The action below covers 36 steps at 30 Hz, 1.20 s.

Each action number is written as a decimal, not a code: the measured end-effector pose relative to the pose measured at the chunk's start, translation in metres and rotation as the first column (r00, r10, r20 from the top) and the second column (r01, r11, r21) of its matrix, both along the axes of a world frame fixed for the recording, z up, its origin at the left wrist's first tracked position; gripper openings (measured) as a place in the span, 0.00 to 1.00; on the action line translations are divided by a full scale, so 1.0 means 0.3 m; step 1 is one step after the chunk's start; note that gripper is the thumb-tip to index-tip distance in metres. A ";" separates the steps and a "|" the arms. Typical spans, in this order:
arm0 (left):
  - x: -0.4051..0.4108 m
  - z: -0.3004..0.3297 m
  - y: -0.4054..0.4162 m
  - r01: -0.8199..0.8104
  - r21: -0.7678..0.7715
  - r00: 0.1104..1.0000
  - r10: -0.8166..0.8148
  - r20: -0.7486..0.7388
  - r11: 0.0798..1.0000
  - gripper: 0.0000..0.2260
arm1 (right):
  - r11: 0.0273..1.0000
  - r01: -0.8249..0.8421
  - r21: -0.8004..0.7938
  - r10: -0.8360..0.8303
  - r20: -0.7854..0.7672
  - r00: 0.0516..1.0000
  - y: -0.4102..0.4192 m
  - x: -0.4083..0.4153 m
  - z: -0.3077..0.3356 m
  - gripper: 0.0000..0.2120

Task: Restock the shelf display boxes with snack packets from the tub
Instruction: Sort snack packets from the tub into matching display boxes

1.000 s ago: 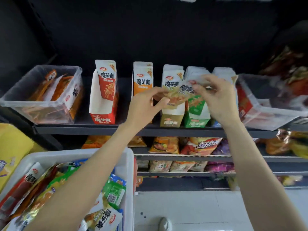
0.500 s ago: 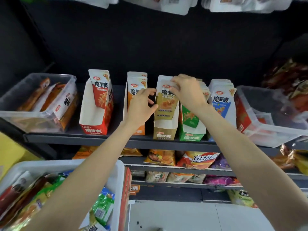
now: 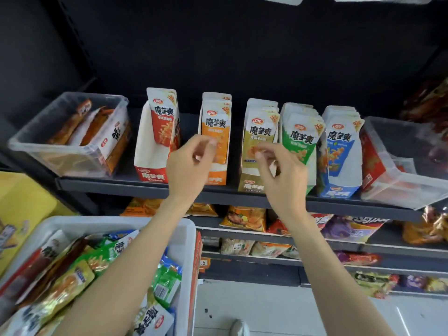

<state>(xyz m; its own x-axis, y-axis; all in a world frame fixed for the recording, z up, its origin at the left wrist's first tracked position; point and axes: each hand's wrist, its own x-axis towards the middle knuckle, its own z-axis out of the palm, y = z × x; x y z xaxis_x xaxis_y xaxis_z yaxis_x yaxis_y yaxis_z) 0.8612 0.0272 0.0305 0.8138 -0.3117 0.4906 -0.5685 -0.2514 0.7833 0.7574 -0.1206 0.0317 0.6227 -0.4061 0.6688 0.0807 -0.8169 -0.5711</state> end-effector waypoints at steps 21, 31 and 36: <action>-0.115 -0.385 1.047 -0.027 0.876 0.949 0.289 -0.129 0.481 0.33 | 0.644 -0.740 -0.193 0.225 -0.877 0.425 0.818 0.117 -0.462 0.28; -0.044 -0.305 1.014 0.028 0.701 0.947 0.206 -0.247 0.712 0.13 | 0.831 -0.543 0.125 0.452 -0.720 0.527 0.813 0.061 -0.414 0.22; -0.073 -0.170 0.908 -0.188 0.110 0.910 0.216 -0.355 0.976 0.06 | 0.667 -0.322 0.672 0.693 -0.401 0.599 0.785 0.003 -0.274 0.28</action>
